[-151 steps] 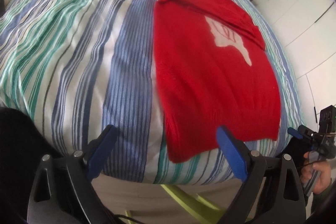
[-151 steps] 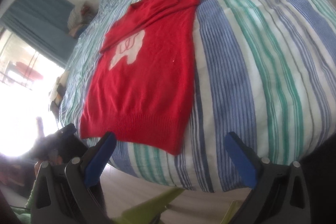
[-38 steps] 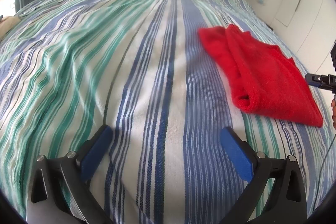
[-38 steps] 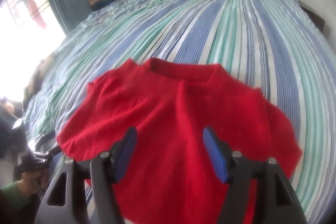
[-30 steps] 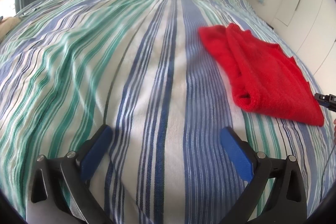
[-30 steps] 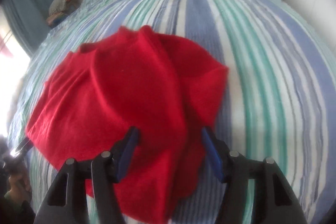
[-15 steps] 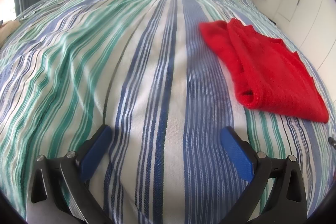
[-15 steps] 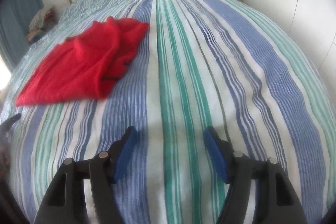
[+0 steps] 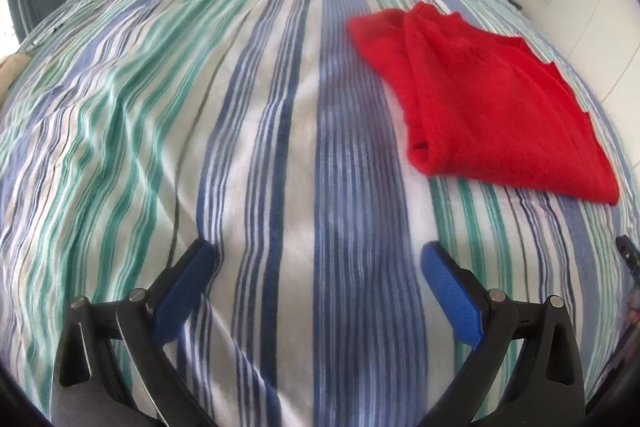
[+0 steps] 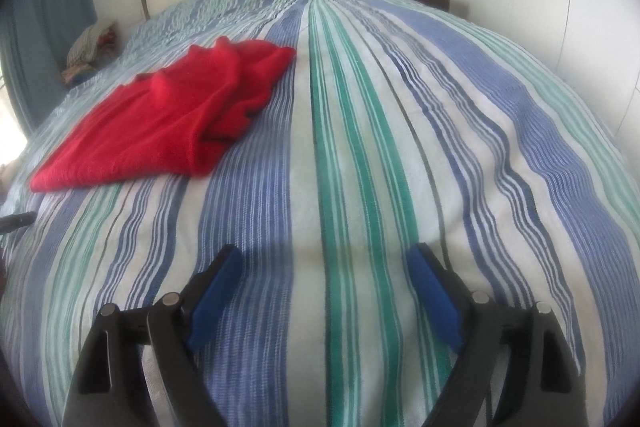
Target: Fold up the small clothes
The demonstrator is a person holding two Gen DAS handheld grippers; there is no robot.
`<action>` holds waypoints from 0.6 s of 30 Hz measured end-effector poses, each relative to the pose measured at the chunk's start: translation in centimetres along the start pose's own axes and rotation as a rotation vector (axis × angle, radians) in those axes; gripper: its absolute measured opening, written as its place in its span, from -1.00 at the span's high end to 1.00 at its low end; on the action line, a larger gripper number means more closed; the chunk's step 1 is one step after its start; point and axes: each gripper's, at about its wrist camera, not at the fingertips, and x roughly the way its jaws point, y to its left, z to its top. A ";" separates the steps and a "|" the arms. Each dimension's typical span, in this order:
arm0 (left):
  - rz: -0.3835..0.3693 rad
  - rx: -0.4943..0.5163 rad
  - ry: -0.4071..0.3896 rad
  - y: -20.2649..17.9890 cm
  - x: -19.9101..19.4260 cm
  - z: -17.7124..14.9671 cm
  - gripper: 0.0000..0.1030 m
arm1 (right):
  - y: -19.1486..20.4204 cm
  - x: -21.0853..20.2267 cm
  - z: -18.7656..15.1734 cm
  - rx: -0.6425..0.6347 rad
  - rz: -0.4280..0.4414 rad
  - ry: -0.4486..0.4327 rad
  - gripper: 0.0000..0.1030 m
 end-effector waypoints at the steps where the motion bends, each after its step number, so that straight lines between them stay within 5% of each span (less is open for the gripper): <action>1: -0.036 -0.013 -0.007 -0.4 -0.9 -0.2 -0.98 | 0.0 0.0 -0.1 -0.001 0.001 0.000 -0.66; 7: -0.164 -0.081 -0.061 -3.2 -4.7 -2.4 -0.98 | 0.1 0.1 0.0 -0.007 -0.002 -0.001 -0.68; 13: -0.148 -0.060 -0.102 -3.9 -4.8 -5.7 -0.98 | 0.7 -0.1 1.7 -0.035 -0.011 0.086 -0.68; 18: -0.171 -0.112 -0.087 -2.6 -4.5 -6.1 -0.98 | 0.4 -1.5 6.8 0.103 0.211 0.051 -0.67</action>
